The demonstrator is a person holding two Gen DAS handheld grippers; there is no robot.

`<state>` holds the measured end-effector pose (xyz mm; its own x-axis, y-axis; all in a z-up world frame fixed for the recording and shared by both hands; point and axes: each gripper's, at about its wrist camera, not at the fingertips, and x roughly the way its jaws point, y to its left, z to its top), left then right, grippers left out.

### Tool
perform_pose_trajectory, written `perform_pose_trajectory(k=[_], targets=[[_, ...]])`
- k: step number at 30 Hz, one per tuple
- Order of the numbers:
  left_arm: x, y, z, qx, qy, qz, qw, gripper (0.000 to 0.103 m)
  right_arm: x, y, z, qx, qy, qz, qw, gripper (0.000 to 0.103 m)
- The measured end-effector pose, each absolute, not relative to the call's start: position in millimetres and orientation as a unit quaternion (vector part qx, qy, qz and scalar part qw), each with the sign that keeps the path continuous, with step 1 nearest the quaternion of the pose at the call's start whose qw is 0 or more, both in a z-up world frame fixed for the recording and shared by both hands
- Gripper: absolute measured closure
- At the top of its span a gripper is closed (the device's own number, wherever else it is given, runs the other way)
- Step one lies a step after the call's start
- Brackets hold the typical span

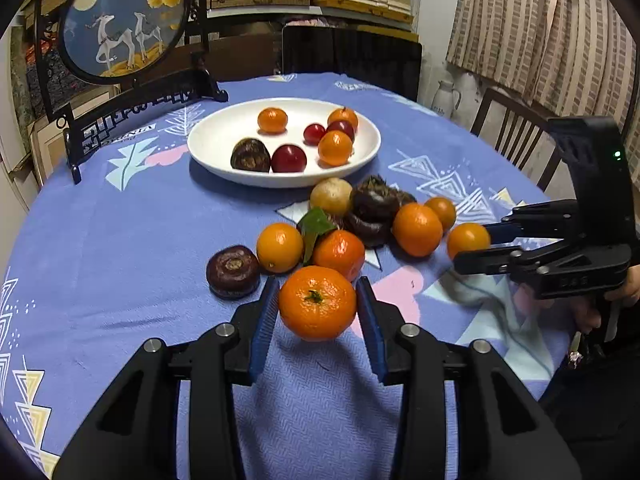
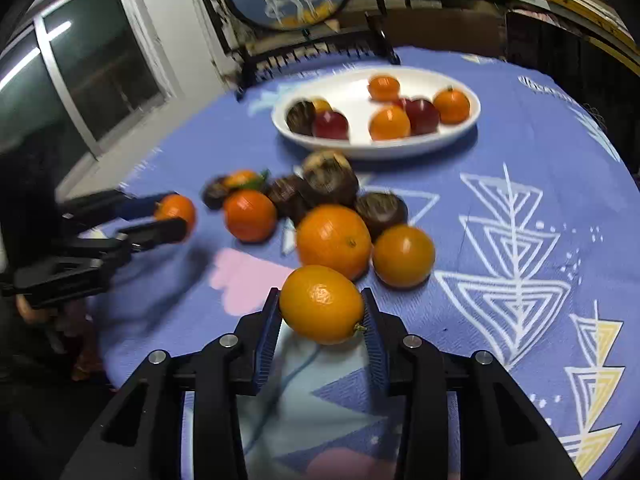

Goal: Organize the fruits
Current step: 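Carry a mandarin with the left tool while the right tool carries an orange to plate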

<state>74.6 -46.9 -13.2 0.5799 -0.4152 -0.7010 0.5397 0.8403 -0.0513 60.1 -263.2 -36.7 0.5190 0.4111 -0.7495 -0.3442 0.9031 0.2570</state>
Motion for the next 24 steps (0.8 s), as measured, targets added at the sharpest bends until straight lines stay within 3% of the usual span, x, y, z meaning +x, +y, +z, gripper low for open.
perform_pose_trajectory(k=[5,12,21,24], targets=[[90.5,-48.7,3.7,0.076,0.36,-0.267,0.891,0.065,69.7,-283.3,-4.9,0.064,0.406,0.212,0.887,0.063],[163.3,-65.5,28.7,0.069,0.352,-0.252,0.899,0.064,145.7,-297.4,34.0,0.097,0.381,0.193,0.899,0.063],[255.8,-95.3,16.2,0.069,0.383,-0.224,0.894,0.064,243.2,-277.9,20.0,0.112,0.396,0.169,0.895,0.063],[261.0,-93.1,14.2,0.057,0.384,-0.215,0.896,0.038,249.5,-276.4,18.4,0.114,0.39,0.155,0.901,0.057]])
